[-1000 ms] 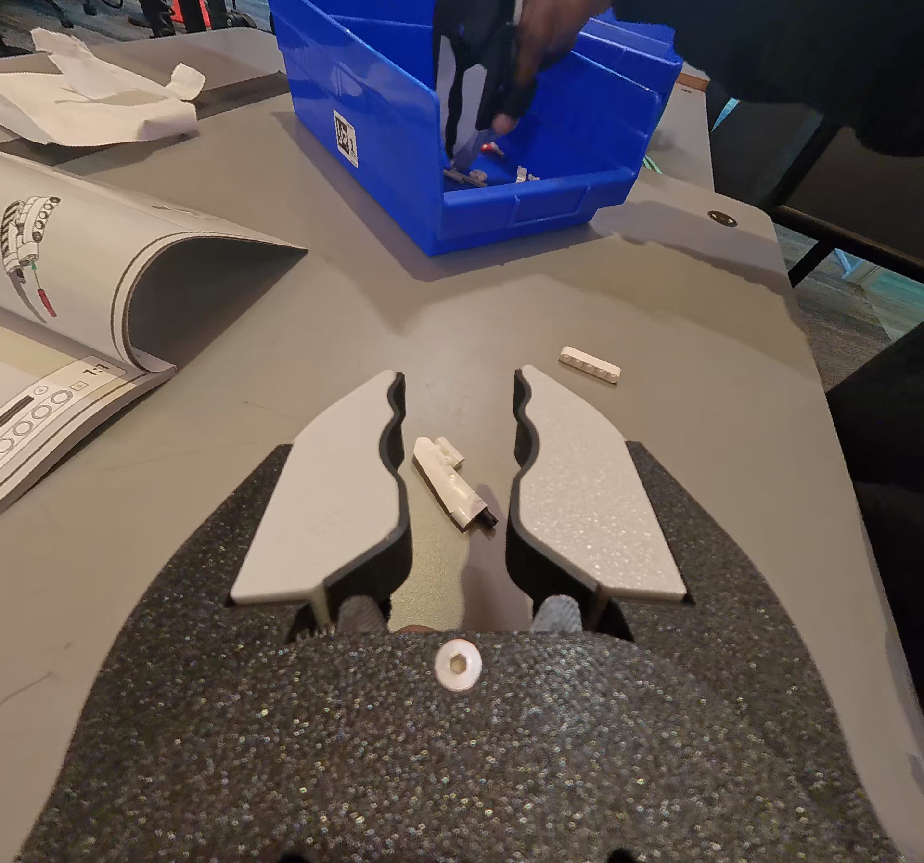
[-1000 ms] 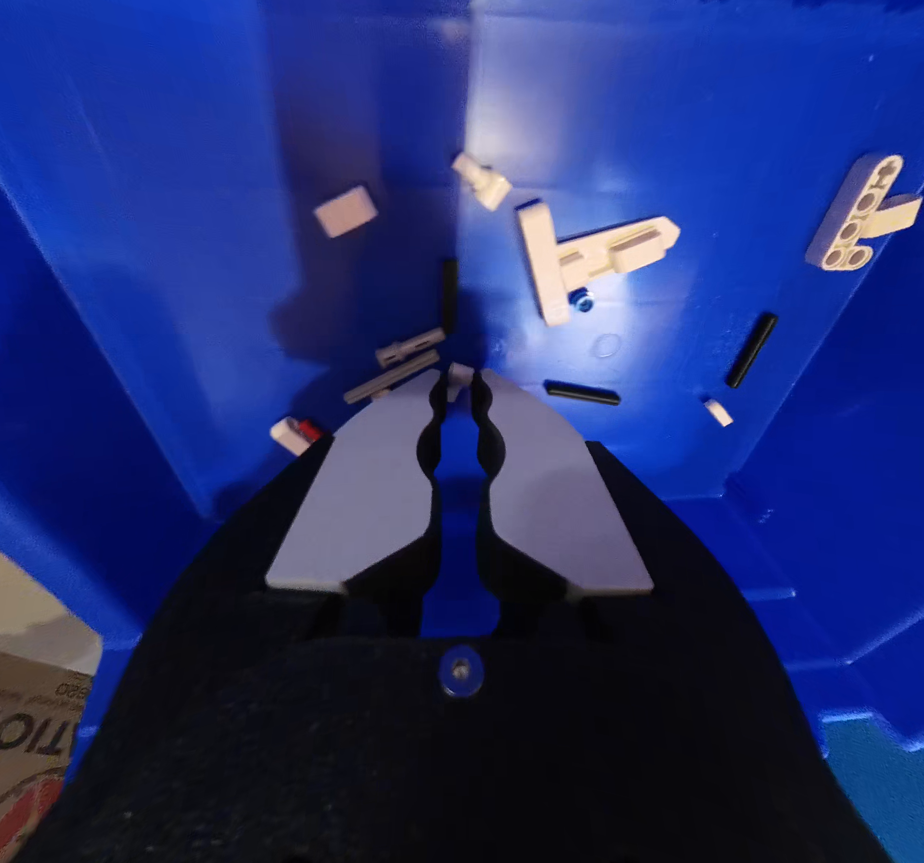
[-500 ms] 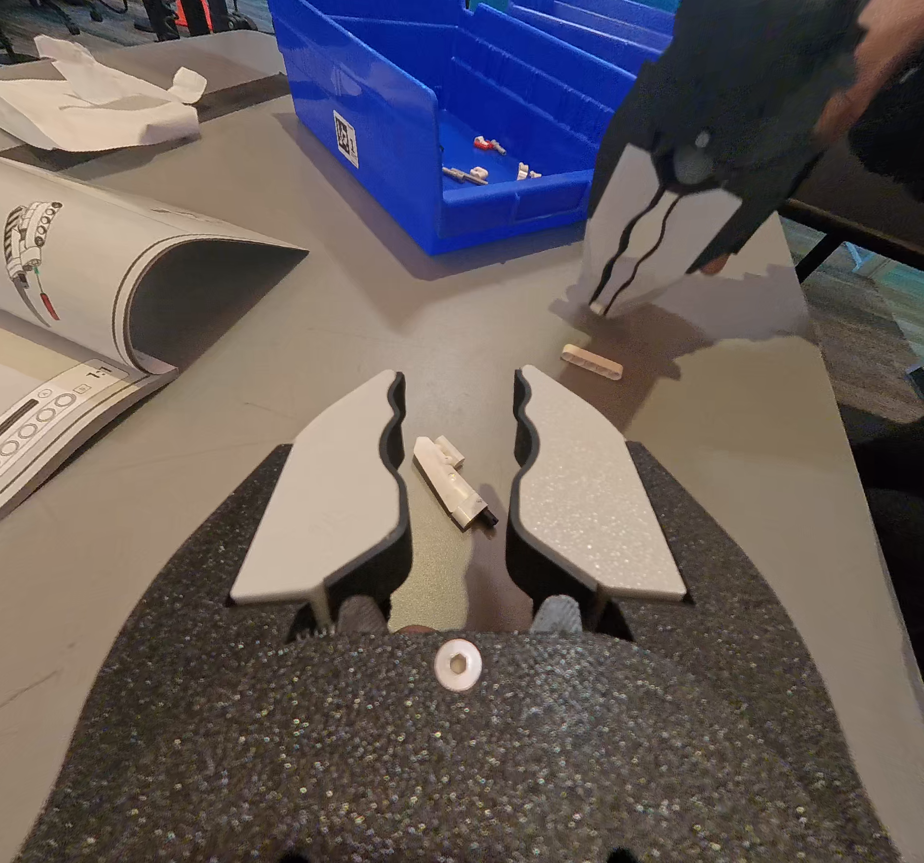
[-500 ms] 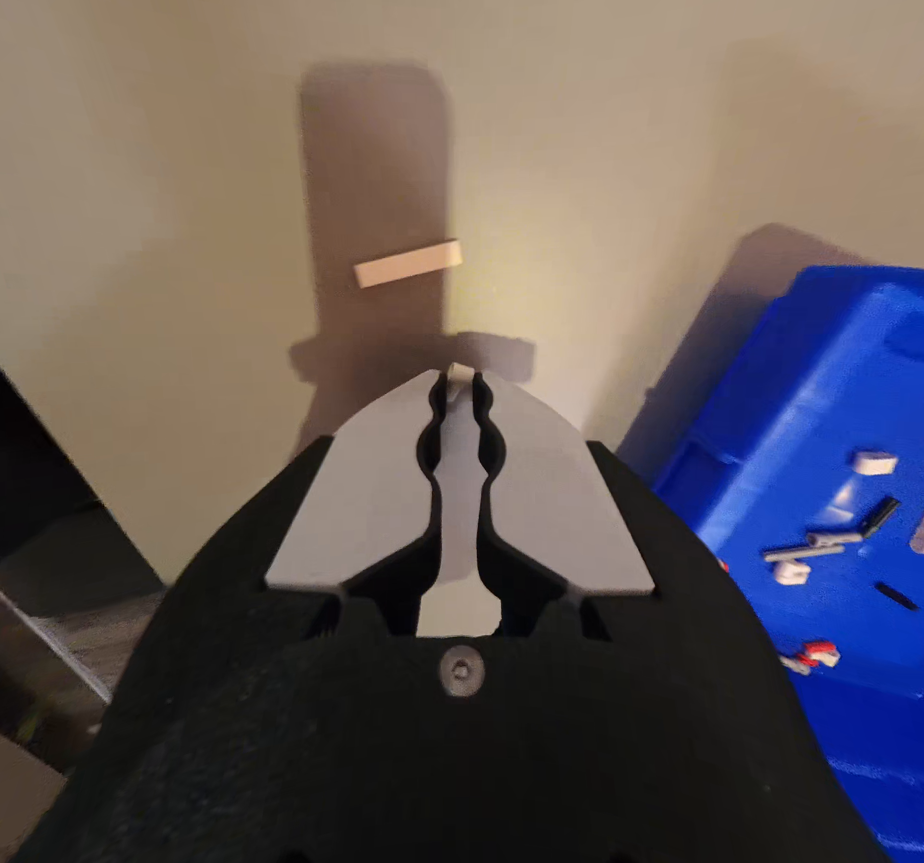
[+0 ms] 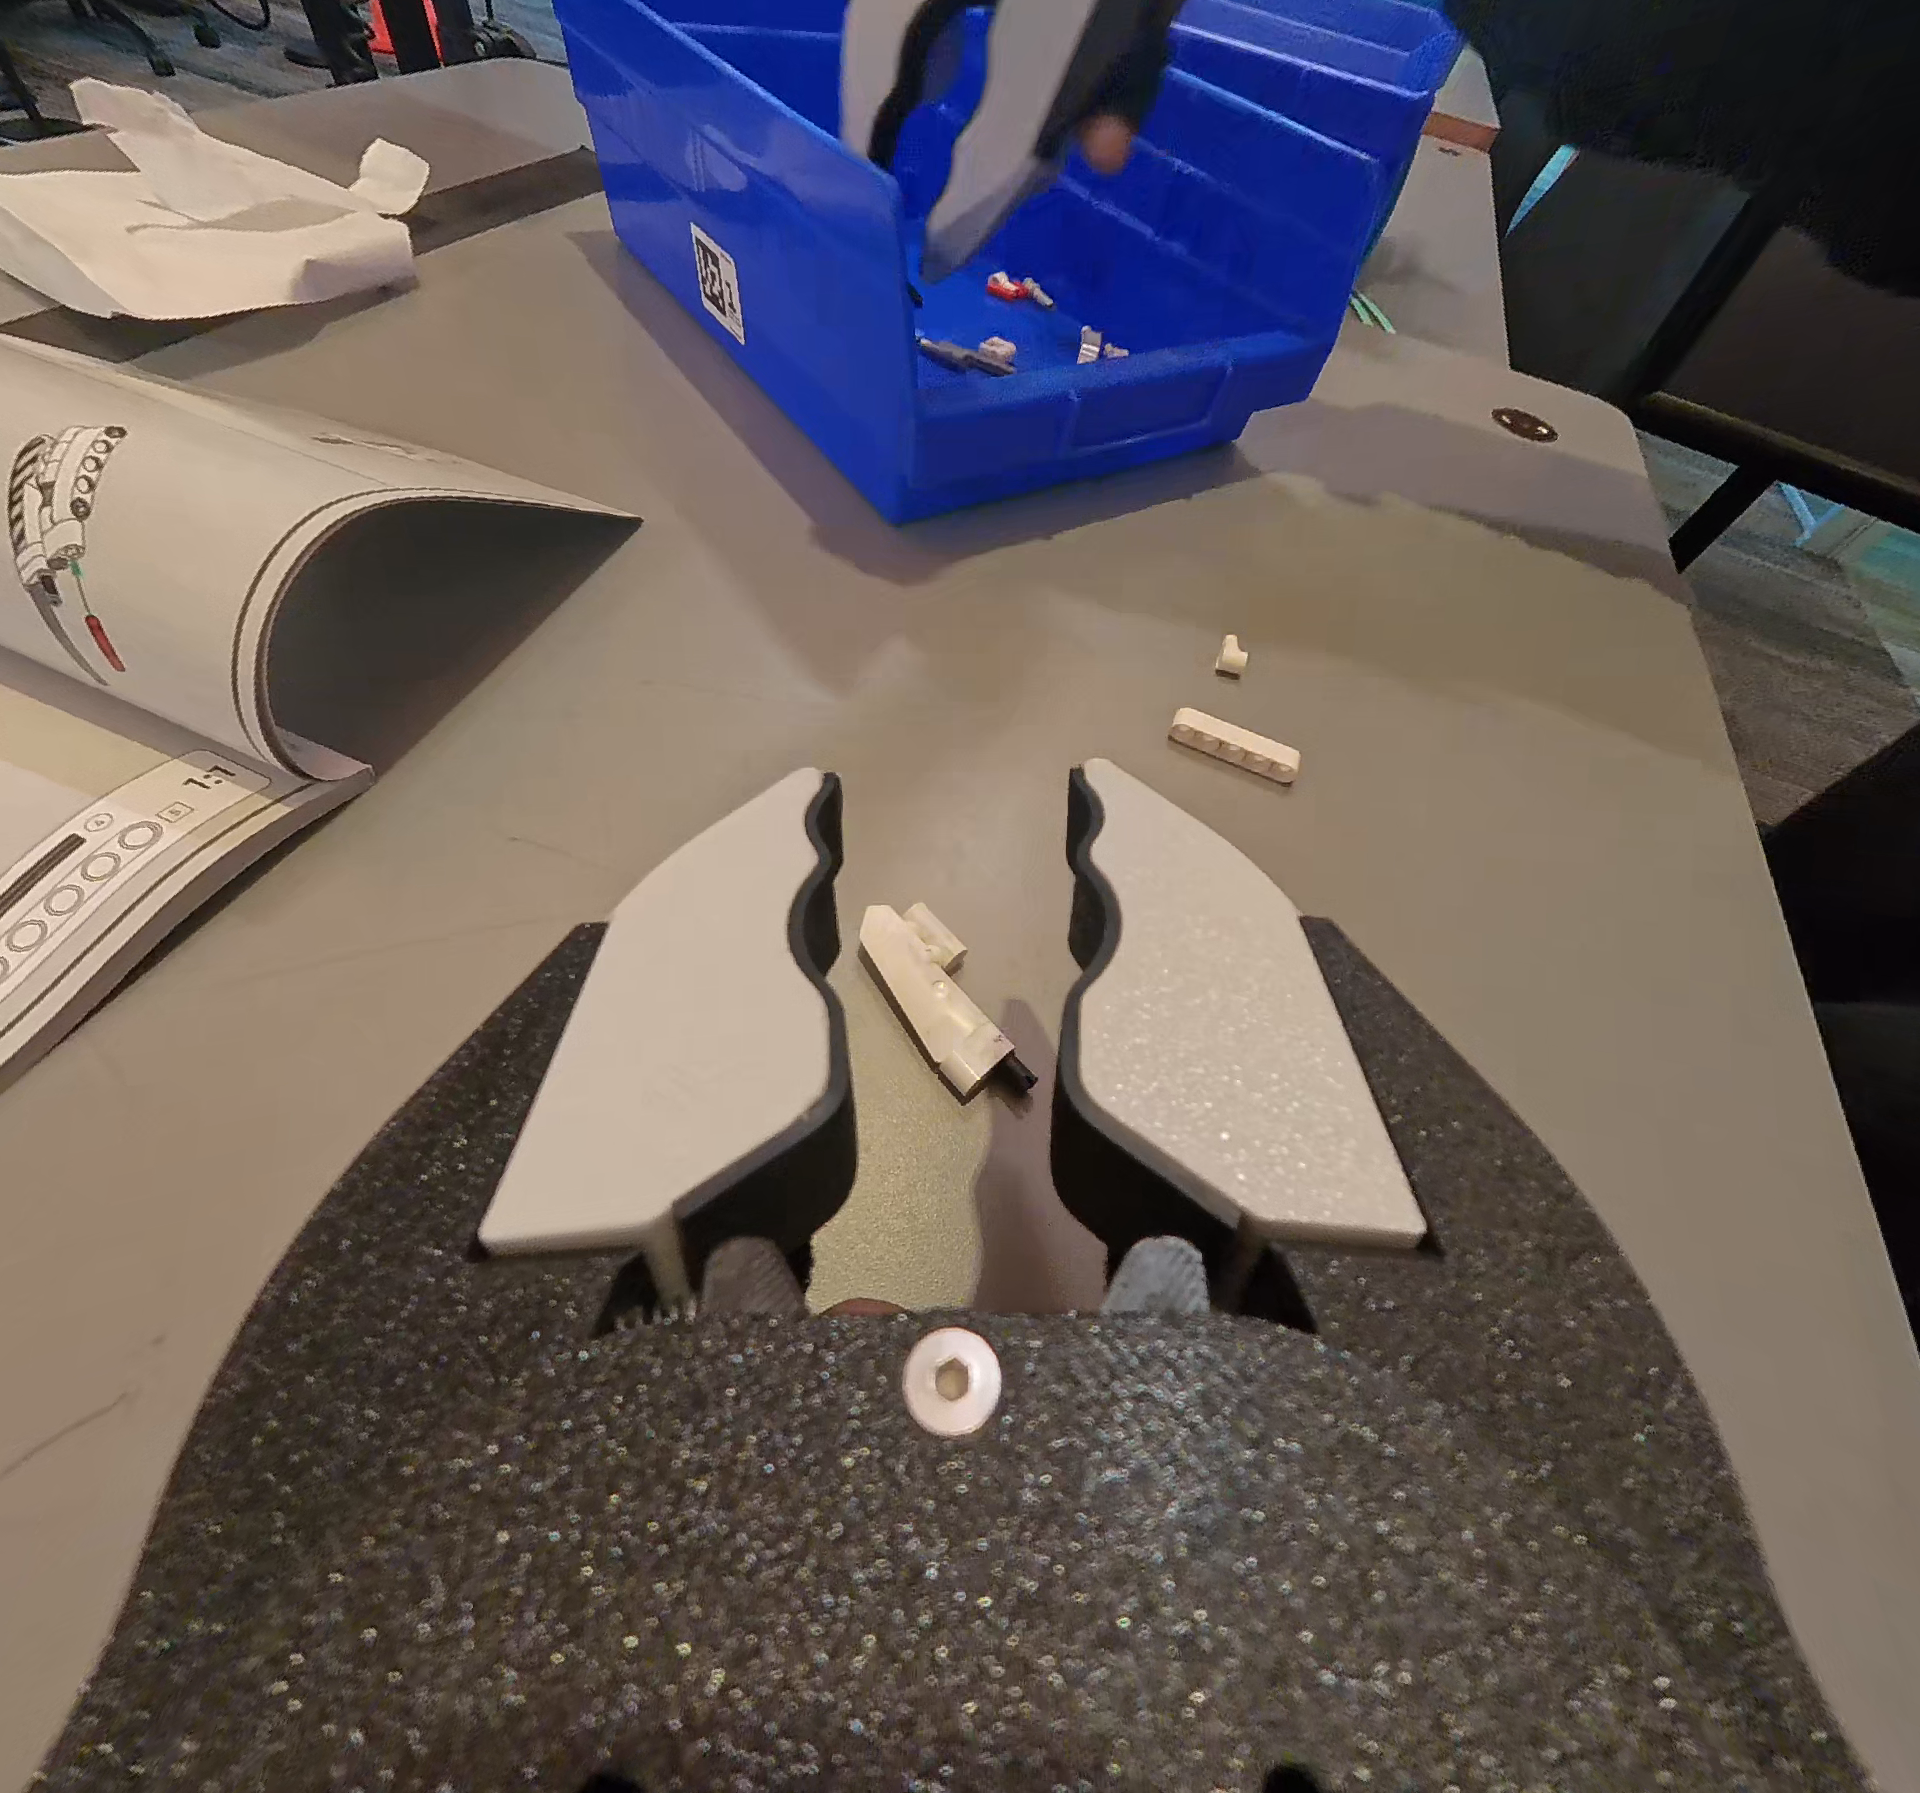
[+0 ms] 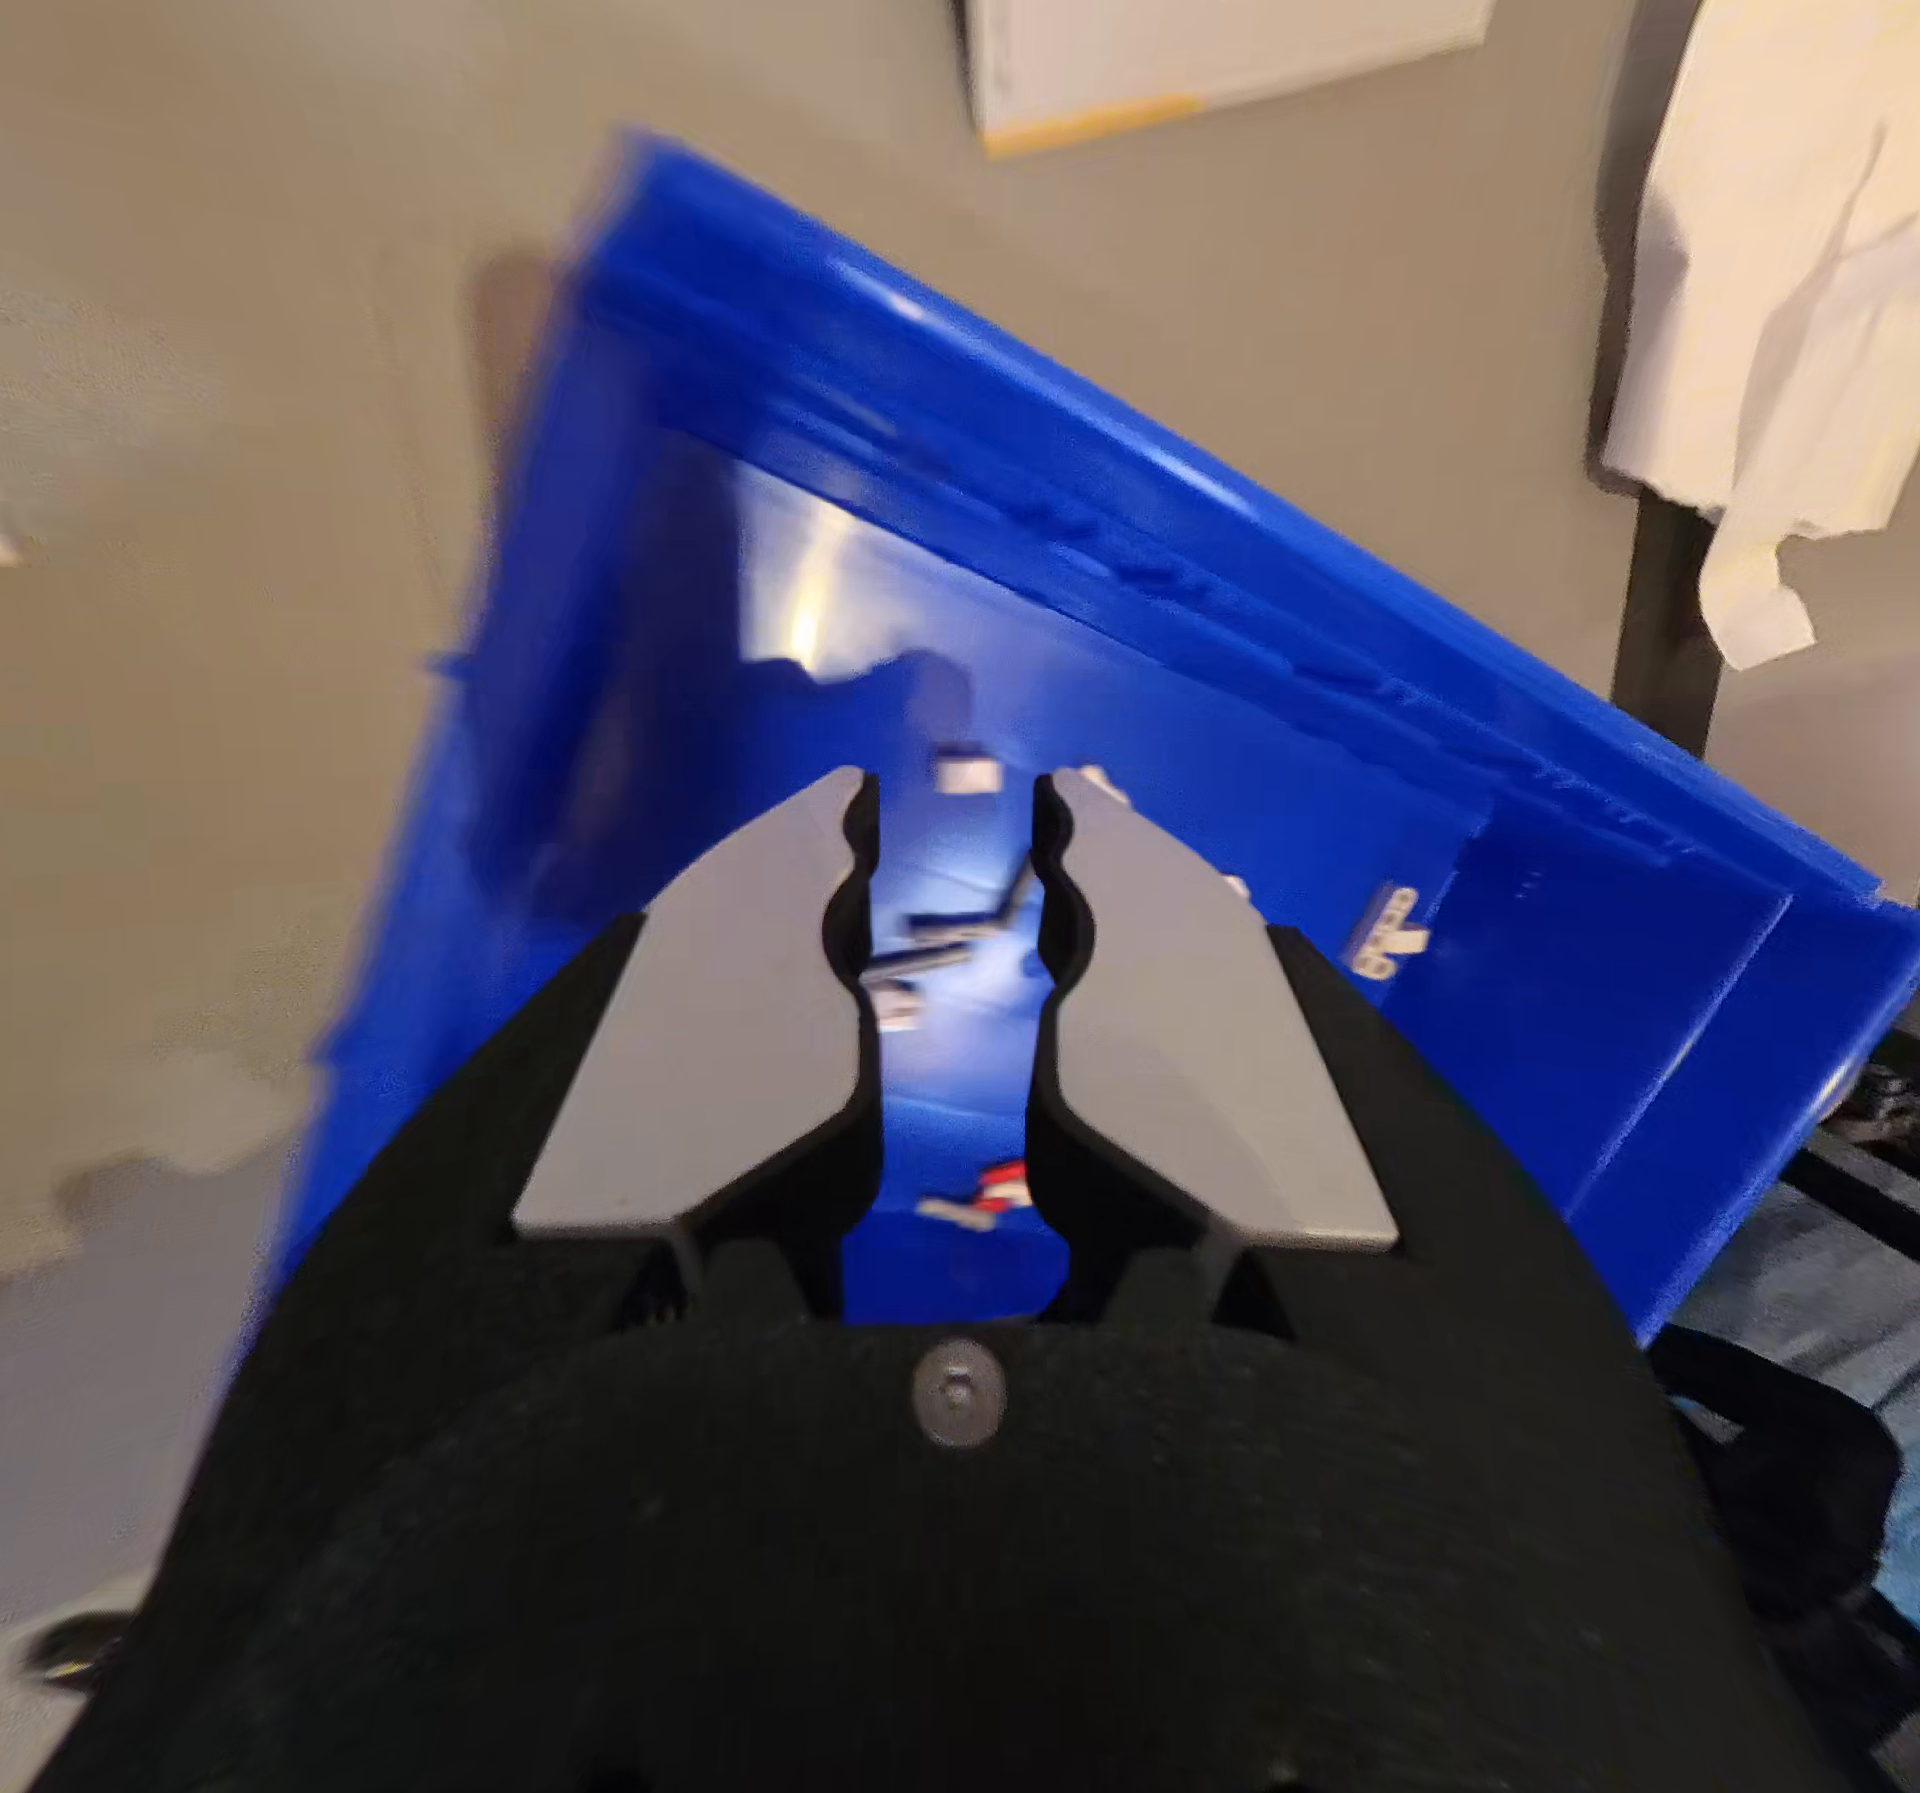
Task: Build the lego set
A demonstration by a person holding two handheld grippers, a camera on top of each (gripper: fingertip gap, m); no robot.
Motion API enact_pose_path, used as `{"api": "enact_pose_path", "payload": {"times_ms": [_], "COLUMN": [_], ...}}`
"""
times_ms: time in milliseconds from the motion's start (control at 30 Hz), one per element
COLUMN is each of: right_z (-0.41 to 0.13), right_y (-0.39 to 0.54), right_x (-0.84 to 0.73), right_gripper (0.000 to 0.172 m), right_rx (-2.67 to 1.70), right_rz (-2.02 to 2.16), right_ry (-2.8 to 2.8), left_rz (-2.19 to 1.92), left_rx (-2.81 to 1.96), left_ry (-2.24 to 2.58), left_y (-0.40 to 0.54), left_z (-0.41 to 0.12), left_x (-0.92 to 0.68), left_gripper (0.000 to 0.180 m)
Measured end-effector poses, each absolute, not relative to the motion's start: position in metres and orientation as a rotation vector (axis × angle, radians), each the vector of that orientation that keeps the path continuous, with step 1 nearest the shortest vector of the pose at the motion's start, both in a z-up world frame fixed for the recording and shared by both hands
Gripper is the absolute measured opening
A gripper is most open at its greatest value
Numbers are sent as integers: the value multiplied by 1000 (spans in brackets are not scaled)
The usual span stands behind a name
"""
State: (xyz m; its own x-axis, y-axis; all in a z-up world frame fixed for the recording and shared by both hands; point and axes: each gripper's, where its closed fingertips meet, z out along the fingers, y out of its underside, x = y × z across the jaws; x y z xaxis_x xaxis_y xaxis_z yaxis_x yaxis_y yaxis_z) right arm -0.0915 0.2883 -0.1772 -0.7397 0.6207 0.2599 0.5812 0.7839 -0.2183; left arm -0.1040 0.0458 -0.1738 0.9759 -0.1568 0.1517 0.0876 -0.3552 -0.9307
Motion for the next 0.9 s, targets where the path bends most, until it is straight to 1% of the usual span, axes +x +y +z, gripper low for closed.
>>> {"api": "enact_pose_path", "payload": {"times_ms": [133, 233, 367, 400, 433, 467, 700, 900], "right_z": [-203, -210, -227, -231, -232, -233, -230, -211], "right_y": [325, 331, 343, 343, 340, 339, 326, 321], "right_x": [-114, -118, -117, -115, -114, -113, -99, -101], "right_gripper": [28, 26, 23, 20, 5, 0, 0, 0], "right_rx": [-885, -849, -859, -874, -895, -917, -907, -922], "right_rz": [195, 210, 122, 117, 155, 174, 176, 214], "right_ry": [-2715, -2757, -2815, -2831, -2837, -2837, -2795, -2702], "left_rz": [-262, -278, -296, -298, -299, -300, -296, -284], "left_rx": [-1917, -1917, -1909, -1907, -1907, -1905, -1905, -1906], "left_ry": [40, 32, 25, 25, 25, 25, 27, 38], "left_y": [46, 46, 46, 46, 46, 45, 45, 45], "left_z": [-174, -174, -173, -173, -172, -172, -172, -172], "left_x": [-105, -106, -106, -106, -106, -106, -106, -104], "left_gripper": [42, 42, 42, 42, 42, 42, 42, 42]}}
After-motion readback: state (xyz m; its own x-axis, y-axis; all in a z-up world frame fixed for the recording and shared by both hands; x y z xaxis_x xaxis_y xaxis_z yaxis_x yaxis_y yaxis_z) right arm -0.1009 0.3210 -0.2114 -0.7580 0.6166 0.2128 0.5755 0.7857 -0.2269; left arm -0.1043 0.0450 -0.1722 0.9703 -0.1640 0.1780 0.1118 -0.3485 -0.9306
